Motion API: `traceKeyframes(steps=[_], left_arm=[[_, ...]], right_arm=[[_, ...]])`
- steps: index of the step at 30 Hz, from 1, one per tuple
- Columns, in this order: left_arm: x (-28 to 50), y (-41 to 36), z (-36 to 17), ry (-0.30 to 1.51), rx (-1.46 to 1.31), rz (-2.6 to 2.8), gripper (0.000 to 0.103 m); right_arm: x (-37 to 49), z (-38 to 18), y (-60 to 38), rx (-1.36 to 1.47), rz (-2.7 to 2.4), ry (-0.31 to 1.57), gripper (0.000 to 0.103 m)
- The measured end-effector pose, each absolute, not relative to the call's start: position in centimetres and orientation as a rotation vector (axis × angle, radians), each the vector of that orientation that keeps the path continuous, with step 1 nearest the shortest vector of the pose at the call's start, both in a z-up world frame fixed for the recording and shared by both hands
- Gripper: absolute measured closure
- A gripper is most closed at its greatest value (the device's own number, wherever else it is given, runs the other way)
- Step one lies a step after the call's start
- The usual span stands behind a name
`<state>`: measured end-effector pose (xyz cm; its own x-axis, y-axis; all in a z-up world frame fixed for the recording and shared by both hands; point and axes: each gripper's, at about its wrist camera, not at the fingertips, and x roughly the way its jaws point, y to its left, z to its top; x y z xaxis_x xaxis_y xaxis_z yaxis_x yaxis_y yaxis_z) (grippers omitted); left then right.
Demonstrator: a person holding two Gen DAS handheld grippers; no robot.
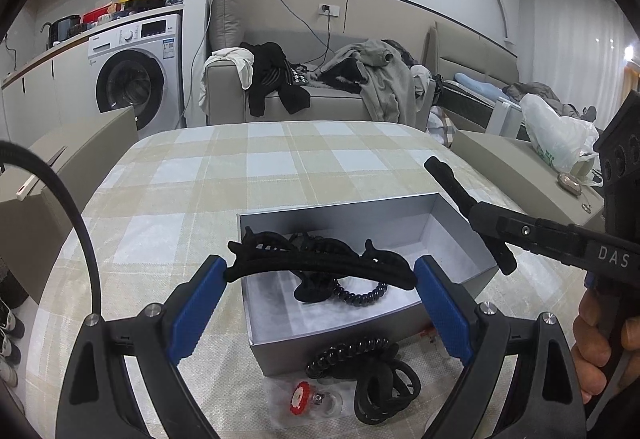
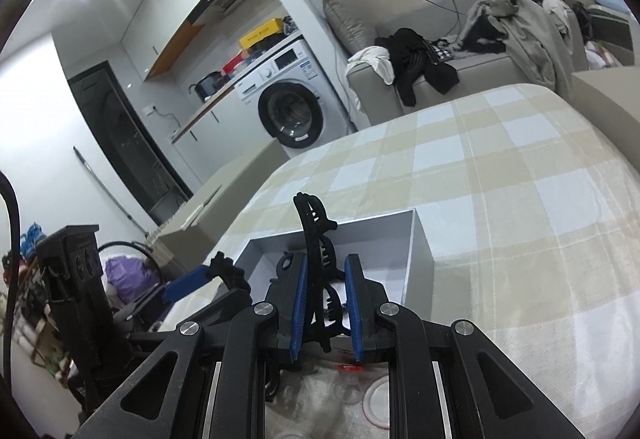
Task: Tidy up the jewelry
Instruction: 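Lower both long clips into the grey box and open both grippers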
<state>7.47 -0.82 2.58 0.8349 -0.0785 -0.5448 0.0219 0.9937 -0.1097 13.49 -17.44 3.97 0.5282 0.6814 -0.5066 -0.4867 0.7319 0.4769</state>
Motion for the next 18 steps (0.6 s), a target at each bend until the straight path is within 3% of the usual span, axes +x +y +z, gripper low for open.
traceKeyframes(steps=[18], left_arm=[[7.3,-2.1,2.6,0.572,-0.069,-0.089,0.011]], right_arm=[[13.5,4.4,-17.6,0.261,0.650,0.729,0.078]])
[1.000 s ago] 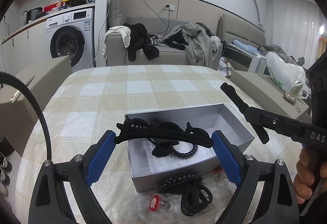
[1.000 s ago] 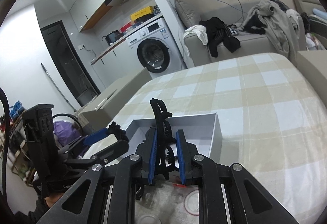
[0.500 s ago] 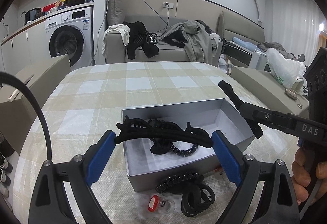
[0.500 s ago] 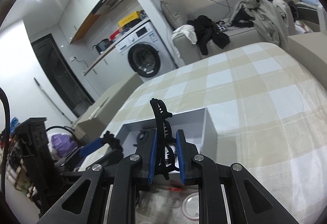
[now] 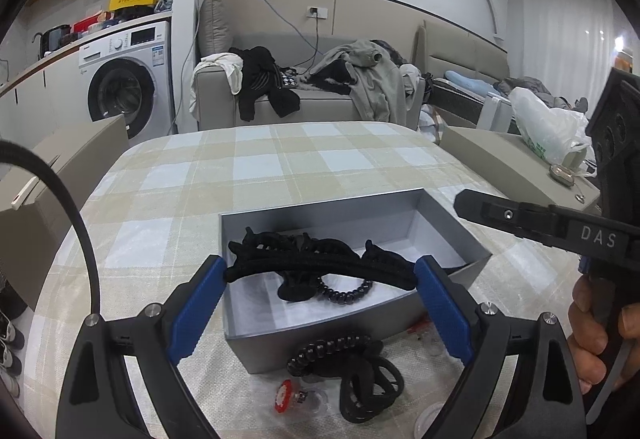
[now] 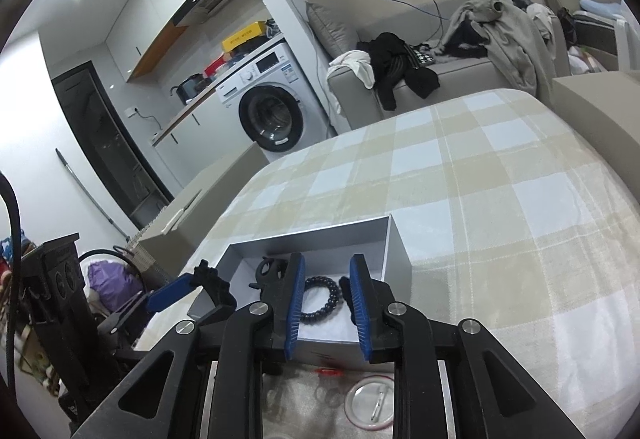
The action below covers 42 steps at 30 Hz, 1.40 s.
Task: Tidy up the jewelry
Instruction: 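Lower both long clips into the grey box and open both grippers, then withdraw both grippers from the box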
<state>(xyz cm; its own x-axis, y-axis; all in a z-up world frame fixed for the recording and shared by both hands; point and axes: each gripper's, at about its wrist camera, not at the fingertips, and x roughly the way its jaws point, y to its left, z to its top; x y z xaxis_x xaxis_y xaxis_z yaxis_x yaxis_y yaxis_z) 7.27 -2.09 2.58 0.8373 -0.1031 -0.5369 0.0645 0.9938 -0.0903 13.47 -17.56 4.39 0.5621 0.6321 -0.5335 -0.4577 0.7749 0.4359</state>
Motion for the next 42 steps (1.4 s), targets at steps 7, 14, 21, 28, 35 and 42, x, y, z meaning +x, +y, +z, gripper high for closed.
traceKeyframes(steps=[7,14,21,28,35,42], left_arm=[[7.2,-3.3,2.7,0.597,-0.036,-0.102,0.002],[6.2,-3.3,3.5,0.586,-0.030,-0.116,0.001],[4.2,-1.4,3.2,0.617,-0.086,-0.107,0.001],[2.6,-1.4,1.5,0.641,-0.129,-0.102,0.001],[3.1,-2.3,-0.2,0.681,-0.063,-0.085,0.001],[2.9,-1.9,-0.2,0.675,-0.071,-0.077,0.001]], right_arm=[[13.4,4.7,-17.7,0.256,0.674,0.738,0.055],[12.9,5.6,-18.5,0.244,0.673,0.729,0.010],[11.3,5.0,-19.7,0.121,0.654,0.744,0.000],[9.8,2.7,-19.4,0.002,0.628,0.803,0.000],[8.4,1.0,-18.4,-0.130,0.629,0.808,0.000],[8.0,0.8,-18.1,-0.158,0.646,0.804,0.000]])
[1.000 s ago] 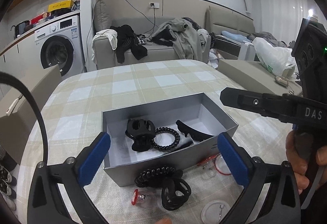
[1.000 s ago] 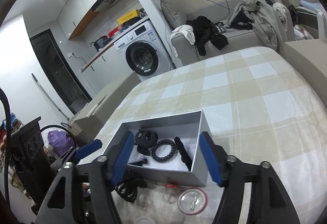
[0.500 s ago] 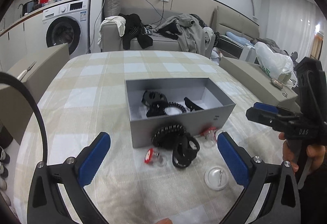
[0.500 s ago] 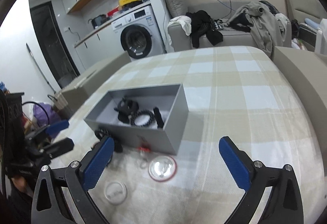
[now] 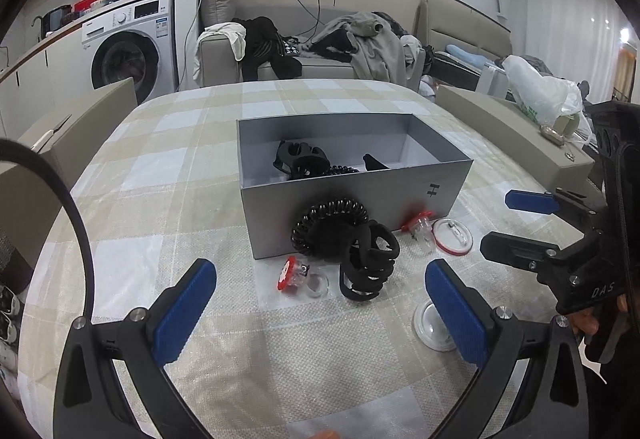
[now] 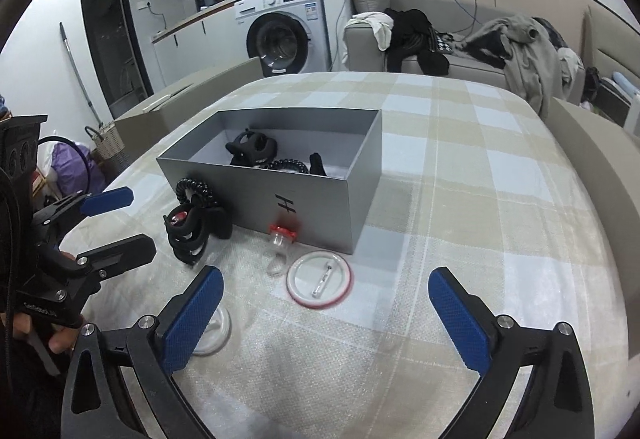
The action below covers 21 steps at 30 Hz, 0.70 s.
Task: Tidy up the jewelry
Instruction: 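Withdraw both grippers from the box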
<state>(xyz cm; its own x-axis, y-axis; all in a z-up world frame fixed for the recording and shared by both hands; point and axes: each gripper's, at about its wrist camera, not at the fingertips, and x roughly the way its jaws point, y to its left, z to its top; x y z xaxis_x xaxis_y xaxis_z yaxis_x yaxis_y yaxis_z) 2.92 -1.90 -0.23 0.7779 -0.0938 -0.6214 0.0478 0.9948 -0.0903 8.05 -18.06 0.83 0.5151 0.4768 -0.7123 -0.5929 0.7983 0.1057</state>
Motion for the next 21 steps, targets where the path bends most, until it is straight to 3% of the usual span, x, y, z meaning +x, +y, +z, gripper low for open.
traceKeyframes(steps=[21], left_arm=[[2.9,-0.9,-0.8,0.729,-0.131,-0.095,0.001]], right_arm=[[9.4,-0.5,-17.4,-0.190,0.612,0.894,0.000]])
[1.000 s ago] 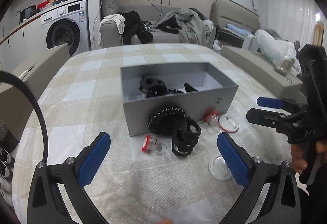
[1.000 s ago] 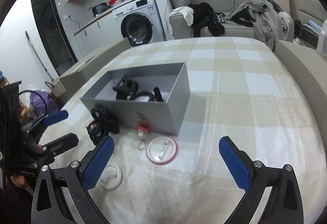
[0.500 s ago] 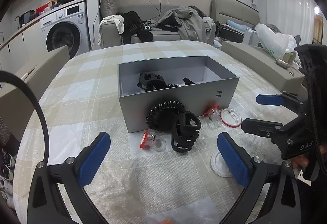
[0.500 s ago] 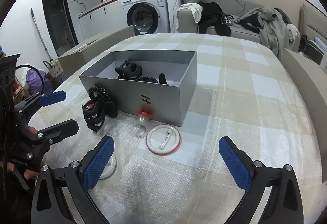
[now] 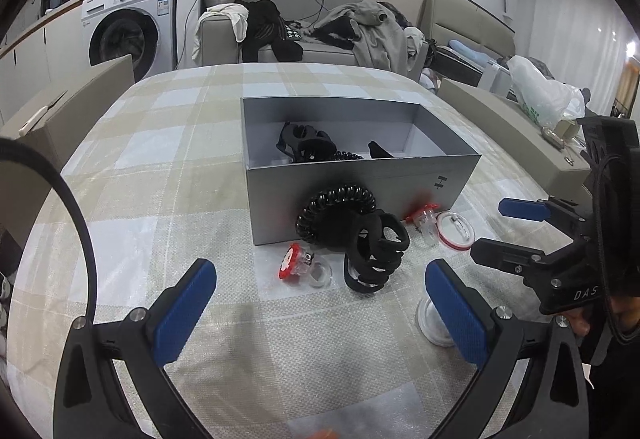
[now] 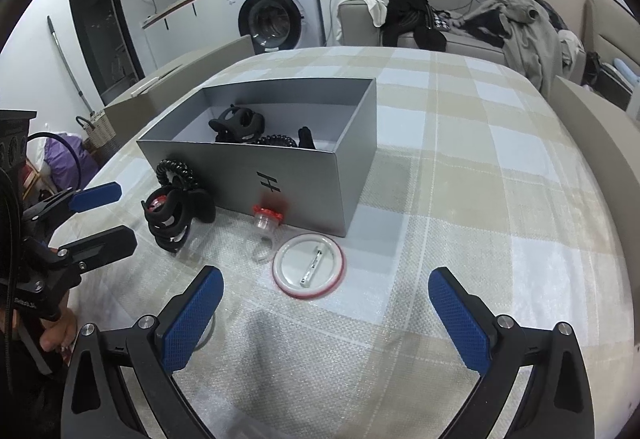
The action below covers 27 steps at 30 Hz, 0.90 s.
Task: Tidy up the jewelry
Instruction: 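Withdraw both grippers from the box, then move the right gripper around the clear red-rimmed round container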
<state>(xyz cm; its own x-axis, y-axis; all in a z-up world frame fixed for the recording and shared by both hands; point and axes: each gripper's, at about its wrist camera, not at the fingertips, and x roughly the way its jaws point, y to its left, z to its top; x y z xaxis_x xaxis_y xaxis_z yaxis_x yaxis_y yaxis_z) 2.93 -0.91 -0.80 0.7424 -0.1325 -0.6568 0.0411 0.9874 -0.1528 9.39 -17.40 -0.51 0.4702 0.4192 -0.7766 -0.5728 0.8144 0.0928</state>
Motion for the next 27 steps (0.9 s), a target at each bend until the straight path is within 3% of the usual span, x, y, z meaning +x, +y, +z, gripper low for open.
traceKeyframes(steps=[27], left_arm=[[4.0,-1.9,-0.7,0.737,-0.074,-0.077,0.001]], right_arm=[[12.6,-2.1,-16.2,-0.346,0.553,0.971,0.000]])
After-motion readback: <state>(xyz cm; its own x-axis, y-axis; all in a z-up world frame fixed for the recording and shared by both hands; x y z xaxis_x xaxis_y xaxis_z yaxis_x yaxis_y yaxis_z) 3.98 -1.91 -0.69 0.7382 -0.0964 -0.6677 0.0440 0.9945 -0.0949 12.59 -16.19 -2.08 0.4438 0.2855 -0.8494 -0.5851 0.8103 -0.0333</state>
